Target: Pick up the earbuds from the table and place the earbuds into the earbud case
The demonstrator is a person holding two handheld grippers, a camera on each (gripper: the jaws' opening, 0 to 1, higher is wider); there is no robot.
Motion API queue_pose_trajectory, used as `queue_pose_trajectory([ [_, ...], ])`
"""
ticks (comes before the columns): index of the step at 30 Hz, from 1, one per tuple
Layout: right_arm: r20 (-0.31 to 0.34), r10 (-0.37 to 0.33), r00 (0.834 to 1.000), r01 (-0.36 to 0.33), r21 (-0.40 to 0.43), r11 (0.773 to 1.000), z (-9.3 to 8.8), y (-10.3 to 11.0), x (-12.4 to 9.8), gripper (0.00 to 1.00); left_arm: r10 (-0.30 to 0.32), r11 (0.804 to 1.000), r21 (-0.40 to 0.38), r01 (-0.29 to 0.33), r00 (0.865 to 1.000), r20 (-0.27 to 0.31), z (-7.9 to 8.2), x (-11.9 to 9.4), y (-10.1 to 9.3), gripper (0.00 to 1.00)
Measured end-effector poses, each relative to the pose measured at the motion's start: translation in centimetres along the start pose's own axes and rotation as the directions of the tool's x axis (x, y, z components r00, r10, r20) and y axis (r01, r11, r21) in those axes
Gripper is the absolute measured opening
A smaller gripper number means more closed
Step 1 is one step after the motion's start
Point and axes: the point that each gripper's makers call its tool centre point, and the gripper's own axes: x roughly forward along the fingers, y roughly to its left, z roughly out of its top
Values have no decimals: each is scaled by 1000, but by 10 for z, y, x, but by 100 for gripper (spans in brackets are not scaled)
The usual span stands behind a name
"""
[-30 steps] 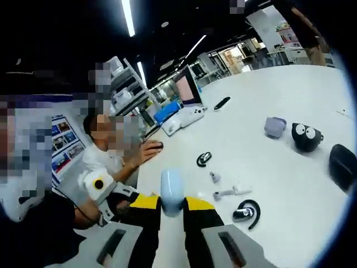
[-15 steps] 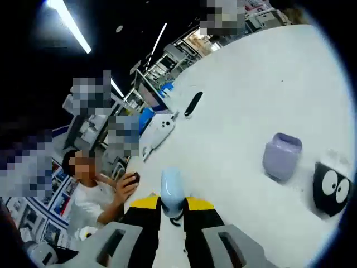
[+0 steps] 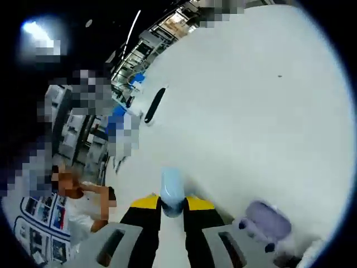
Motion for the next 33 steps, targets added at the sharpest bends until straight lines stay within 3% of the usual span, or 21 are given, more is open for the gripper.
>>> queue_pose_trajectory([
  [7,-42,19,999,-17,54,998,6,-2,0,15,-1,1000,-15,1,1000,-10,-2,3,3,61],
  [17,-23,-25,999,26,39,999,12,-14,-10,18,-17,1000,-27,17,1000,-23,-6,10,-1,59],
  [24,-30,-57,998,57,6,998,5,-16,-18,21,-30,999,-29,29,999,-25,-8,10,-7,59],
  [33,45,-79,996,81,-60,995,14,-8,-42,20,-41,999,-26,41,999,-21,-6,10,-16,58],
])
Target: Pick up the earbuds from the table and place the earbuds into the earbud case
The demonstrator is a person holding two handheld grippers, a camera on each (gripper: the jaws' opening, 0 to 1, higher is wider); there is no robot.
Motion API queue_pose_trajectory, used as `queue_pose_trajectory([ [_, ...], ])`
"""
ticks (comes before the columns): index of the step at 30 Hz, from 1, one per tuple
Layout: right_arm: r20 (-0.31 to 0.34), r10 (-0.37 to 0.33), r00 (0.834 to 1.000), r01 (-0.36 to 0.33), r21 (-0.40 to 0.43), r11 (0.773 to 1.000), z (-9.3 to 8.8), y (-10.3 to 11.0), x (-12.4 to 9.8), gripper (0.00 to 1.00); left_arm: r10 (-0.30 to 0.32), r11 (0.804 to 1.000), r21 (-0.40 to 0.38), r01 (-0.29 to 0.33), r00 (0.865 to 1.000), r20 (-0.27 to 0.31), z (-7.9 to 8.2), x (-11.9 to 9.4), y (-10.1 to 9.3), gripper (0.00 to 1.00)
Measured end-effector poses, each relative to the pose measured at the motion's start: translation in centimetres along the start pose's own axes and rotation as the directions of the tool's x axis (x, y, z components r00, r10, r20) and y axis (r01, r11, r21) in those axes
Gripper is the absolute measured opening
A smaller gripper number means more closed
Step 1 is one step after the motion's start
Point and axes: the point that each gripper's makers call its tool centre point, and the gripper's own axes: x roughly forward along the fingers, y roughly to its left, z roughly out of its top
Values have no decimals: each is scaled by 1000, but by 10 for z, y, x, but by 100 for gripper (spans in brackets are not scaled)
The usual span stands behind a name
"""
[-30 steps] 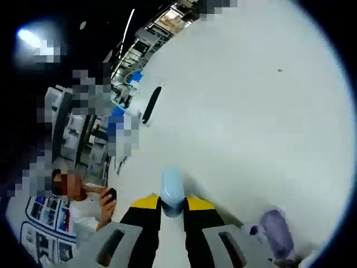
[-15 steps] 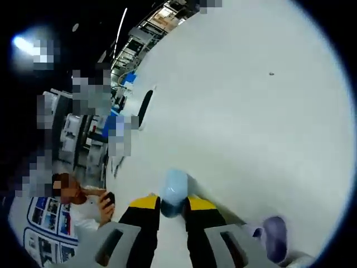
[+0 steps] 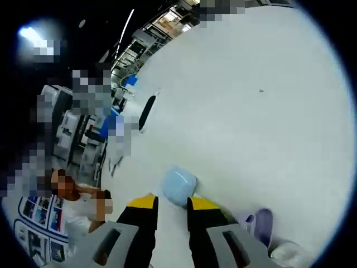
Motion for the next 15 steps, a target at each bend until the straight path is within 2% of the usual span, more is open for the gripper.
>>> queue_pose_trajectory([
  [3,35,-29,999,30,-50,998,5,-2,-12,19,-4,1000,3,4,1000,1,1,0,-3,58],
  [5,56,-72,996,79,-137,987,6,-8,-21,19,-8,1000,4,8,1000,1,2,1,-5,58],
  [6,40,-111,993,116,-167,979,3,-13,-27,19,-14,1000,10,14,1000,-2,2,3,-7,58],
  [8,58,-159,986,169,-249,954,4,-19,-38,19,-23,1000,19,23,1000,-6,2,6,-11,58],
  [11,102,-199,975,219,-265,939,7,-26,-56,17,-34,999,26,34,999,-12,2,11,-15,58],
  [13,123,-248,961,274,-289,917,9,-37,-68,14,-46,998,32,47,999,-12,4,15,-20,58],
  [15,111,-308,945,327,-333,884,4,-48,-74,12,-60,997,36,61,998,-12,6,20,-23,58],
])
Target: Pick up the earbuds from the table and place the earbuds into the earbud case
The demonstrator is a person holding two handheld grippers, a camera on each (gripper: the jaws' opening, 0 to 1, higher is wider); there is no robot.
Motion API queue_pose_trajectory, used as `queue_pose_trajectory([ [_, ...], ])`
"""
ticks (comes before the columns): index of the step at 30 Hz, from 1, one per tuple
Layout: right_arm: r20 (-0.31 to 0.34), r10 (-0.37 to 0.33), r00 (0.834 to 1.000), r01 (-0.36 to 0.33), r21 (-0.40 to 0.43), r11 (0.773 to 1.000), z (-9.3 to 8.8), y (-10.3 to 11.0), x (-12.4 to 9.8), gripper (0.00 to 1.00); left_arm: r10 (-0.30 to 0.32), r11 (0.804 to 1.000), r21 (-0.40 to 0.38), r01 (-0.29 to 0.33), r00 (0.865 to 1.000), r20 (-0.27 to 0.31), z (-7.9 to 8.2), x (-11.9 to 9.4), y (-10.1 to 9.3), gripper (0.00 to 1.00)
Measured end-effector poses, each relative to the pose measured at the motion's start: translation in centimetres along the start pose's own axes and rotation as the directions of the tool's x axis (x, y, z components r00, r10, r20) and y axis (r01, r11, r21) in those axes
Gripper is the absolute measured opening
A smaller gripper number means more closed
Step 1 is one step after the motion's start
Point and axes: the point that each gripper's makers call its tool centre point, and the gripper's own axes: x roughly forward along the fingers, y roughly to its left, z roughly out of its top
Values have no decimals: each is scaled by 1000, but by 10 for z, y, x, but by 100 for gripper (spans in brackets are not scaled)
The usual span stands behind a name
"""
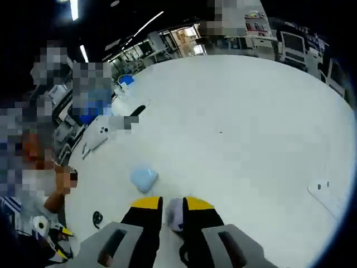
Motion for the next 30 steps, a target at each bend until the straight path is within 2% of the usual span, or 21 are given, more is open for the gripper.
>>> queue_pose_trajectory([
  [5,-82,-66,994,58,-102,993,-19,-8,5,12,-34,999,31,35,999,-10,9,15,-7,58],
  [8,-107,-97,989,81,-144,986,-24,-12,11,12,-48,998,36,48,999,-4,15,19,-11,58],
  [15,-172,-143,975,104,-220,970,-34,-19,21,12,-48,998,42,48,999,-22,10,20,-11,57],
  [22,-207,-147,967,97,-238,966,-42,-19,34,10,-57,998,33,59,998,-37,3,22,-12,56],
  [23,-194,-130,972,84,-229,970,-38,-17,34,8,-59,998,32,61,997,-38,3,22,-12,56],
  [26,-205,-131,970,83,-226,971,-39,-17,34,5,-61,998,29,62,997,-39,2,23,-11,56],
  [30,-188,-138,972,91,-242,966,-34,-18,32,2,-59,998,28,60,998,-35,4,23,-11,55],
])
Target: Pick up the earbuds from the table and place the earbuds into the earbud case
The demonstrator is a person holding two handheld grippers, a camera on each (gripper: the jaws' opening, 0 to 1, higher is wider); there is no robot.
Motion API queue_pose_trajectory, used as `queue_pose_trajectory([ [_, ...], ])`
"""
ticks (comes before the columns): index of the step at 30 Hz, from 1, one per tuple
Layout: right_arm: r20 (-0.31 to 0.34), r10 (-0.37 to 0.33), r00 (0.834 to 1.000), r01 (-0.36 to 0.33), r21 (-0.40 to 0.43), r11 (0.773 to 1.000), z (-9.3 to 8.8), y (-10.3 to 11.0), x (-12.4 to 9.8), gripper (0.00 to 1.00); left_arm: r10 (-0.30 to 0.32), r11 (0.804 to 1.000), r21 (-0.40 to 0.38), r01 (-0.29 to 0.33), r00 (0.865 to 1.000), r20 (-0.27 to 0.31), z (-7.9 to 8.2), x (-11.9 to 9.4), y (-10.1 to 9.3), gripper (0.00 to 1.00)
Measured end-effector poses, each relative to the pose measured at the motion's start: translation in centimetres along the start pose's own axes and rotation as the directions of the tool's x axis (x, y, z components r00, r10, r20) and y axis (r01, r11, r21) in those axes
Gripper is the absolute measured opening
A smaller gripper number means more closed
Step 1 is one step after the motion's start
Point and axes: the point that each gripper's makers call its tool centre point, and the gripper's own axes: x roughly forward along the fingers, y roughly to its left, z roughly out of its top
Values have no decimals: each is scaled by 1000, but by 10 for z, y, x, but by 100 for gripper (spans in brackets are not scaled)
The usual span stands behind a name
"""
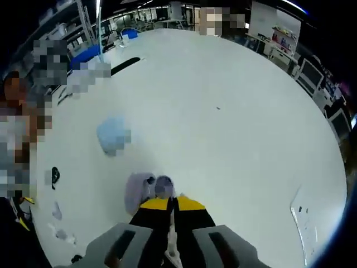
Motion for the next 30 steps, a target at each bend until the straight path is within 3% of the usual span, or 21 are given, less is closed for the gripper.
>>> queue_pose_trajectory([
  [9,44,-33,998,38,-119,992,8,10,-19,1,2,1000,8,-2,1000,5,3,-1,-4,55],
  [16,112,-31,993,59,-257,965,6,43,-58,1,-10,999,32,10,1000,4,10,0,-13,55],
  [23,157,-30,987,85,-357,930,-23,83,-100,1,-63,996,60,63,998,9,20,6,-31,58],
  [30,180,-23,983,102,-445,890,-77,127,-135,2,-134,986,101,133,991,6,32,21,-59,58],
])
